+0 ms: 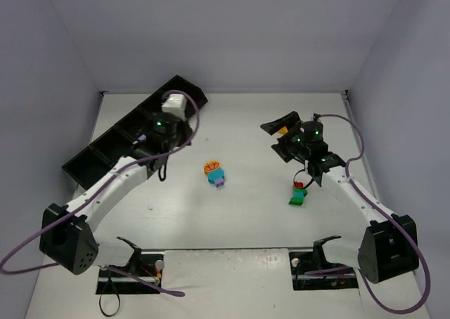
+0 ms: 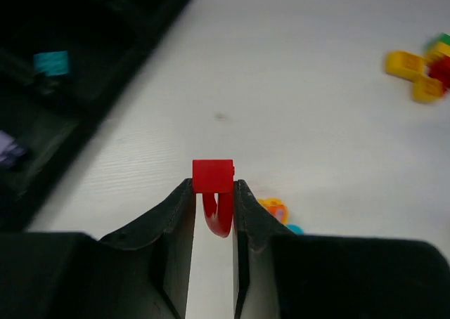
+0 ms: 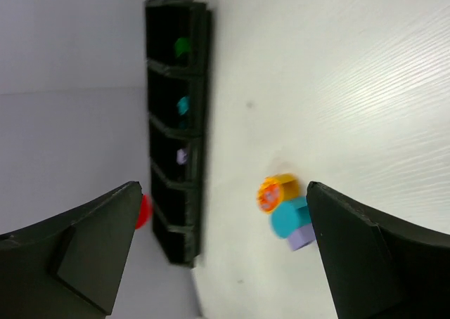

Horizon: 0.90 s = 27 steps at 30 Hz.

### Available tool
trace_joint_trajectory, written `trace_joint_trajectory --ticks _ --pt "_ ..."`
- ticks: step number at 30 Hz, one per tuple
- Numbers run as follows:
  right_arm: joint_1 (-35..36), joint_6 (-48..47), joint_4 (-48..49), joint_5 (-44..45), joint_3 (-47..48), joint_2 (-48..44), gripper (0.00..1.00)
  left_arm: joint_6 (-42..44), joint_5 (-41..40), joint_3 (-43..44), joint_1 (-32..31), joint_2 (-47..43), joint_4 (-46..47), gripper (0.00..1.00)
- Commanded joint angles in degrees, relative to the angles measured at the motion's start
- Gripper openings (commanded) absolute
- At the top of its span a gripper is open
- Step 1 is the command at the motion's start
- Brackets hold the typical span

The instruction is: Sort the legos into containers by color

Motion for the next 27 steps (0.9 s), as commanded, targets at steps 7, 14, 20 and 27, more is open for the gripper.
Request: trace_joint_trajectory --ticks 7,14,20,27 --pt "-4.01 -20.89 -7.61 6.23 5.31 0.16 0.99 -5.92 -2.23 0.65 25.18 -5.65 -14.35 0.0" --pt "-5.59 -25.55 -8.4 5.7 4.87 0.07 0.99 -8.38 -0.48 3.02 36.26 2.33 -17.44 0.0" --pt "-6.73 -29.94 -9.54 7.28 4.51 -0.37 0.99 -8.38 -2.49 6.87 37.33 9.54 -16.38 0.04" --pt "-7.26 -35.39 -12.01 12.02 4.87 -0.55 0.99 -8.64 -4.52 10.66 37.5 16.41 -18.75 0.21"
